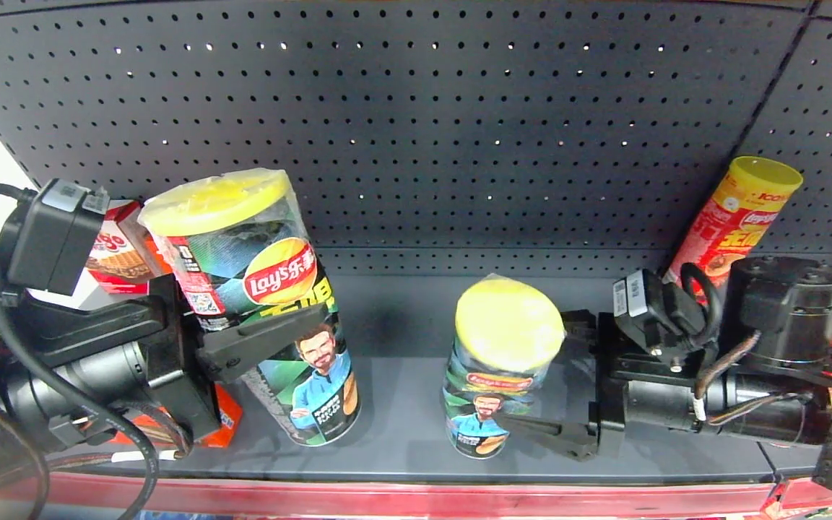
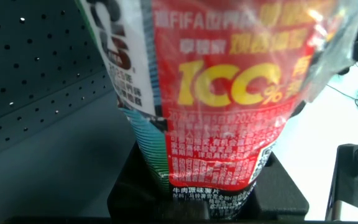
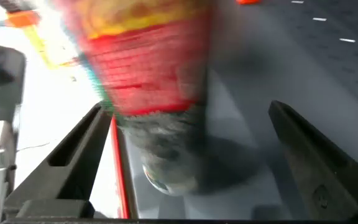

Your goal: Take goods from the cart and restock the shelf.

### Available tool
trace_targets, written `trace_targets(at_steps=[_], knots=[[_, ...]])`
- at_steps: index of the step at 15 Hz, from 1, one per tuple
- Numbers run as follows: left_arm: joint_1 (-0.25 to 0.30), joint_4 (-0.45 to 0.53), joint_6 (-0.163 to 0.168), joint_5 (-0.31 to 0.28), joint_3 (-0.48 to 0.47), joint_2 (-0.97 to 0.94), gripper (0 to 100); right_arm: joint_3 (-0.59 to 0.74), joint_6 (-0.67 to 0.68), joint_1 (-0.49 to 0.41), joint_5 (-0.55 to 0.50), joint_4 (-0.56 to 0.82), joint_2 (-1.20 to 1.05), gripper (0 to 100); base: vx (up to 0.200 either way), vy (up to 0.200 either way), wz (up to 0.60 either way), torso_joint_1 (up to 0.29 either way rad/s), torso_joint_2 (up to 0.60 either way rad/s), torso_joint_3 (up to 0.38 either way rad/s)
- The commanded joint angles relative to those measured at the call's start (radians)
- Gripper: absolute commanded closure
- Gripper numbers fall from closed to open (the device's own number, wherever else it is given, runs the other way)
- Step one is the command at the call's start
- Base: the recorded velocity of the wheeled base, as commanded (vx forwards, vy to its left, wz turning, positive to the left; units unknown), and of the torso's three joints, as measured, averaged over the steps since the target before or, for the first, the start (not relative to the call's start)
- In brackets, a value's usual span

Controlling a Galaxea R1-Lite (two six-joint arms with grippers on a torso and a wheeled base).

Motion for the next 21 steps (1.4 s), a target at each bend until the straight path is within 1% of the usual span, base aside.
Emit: trace_targets(at_steps=[1,2,3,5,7,8,9,10,11,13,15,17,19,20,21], knots=[[0.000,0.000,0.000,0.000,0.000,0.000,100,0.017,0.003,0.000,-0.017,0.004,-0.093,0,0.000,0.000,0.00,0.000,0.00,0.000],[0.000,0.000,0.000,0.000,-0.002,0.001,100,0.017,0.003,0.000,-0.085,0.048,-0.191,0,0.000,0.000,0.00,0.000,0.00,0.000],[0.000,0.000,0.000,0.000,-0.002,0.001,100,0.017,0.007,-0.003,-0.114,0.080,-0.244,0,0.000,0.000,0.00,0.000,0.00,0.000],[0.000,0.000,0.000,0.000,0.000,0.000,100,0.020,0.018,-0.044,-0.147,0.133,-0.345,0,0.000,0.000,0.00,0.000,0.00,0.000],[0.000,0.000,0.000,0.000,-0.002,0.001,100,0.032,0.033,-0.092,-0.204,0.206,-0.492,0,0.000,0.000,0.00,0.000,0.00,0.000],[0.000,0.000,0.000,0.000,-0.002,0.001,100,0.036,0.039,-0.098,-0.233,0.237,-0.532,0,0.000,0.000,0.00,0.000,0.00,0.000],[0.000,0.000,0.000,0.000,-0.003,0.001,100,0.042,0.044,-0.101,-0.292,0.300,-0.595,0,0.000,0.000,0.00,0.000,0.00,0.000],[0.000,-0.002,0.000,0.000,-0.005,0.001,100,0.059,0.053,-0.099,-0.411,0.398,-0.679,0,0.000,0.000,0.00,0.000,0.00,0.000],[-0.002,-0.002,0.000,0.000,-0.005,0.001,100,0.091,0.085,-0.095,-0.473,0.435,-0.719,0,0.000,0.000,0.00,0.000,0.00,0.000],[-0.002,-0.002,0.000,0.000,-0.005,0.001,100,0.190,0.108,-0.098,-0.574,0.442,-0.828,0,0.000,0.000,0.00,0.000,0.00,0.000],[-0.002,-0.002,0.000,0.000,-0.003,0.000,100,0.287,0.111,-0.105,-0.640,0.459,-0.937,0,0.000,0.000,0.00,0.000,0.00,0.000],[-0.002,0.000,0.000,0.001,-0.002,0.000,100,0.352,0.141,-0.170,-0.700,0.513,-1.023,0,0.000,0.000,0.00,0.000,0.00,0.000],[-0.002,0.000,0.000,0.001,0.000,-0.003,100,0.414,0.150,-0.291,-0.701,0.565,-1.126,0,0.000,0.000,0.00,0.000,0.00,0.000],[-0.002,0.000,0.000,0.000,-0.002,-0.002,100,0.442,0.153,-0.334,-0.701,0.582,-1.170,0,0.000,0.000,0.00,0.000,0.00,0.000],[-0.003,0.000,0.000,0.000,-0.003,0.000,100,0.460,0.153,-0.354,-0.701,0.596,-1.195,0,0.000,0.000,0.00,0.000,0.00,0.000]])
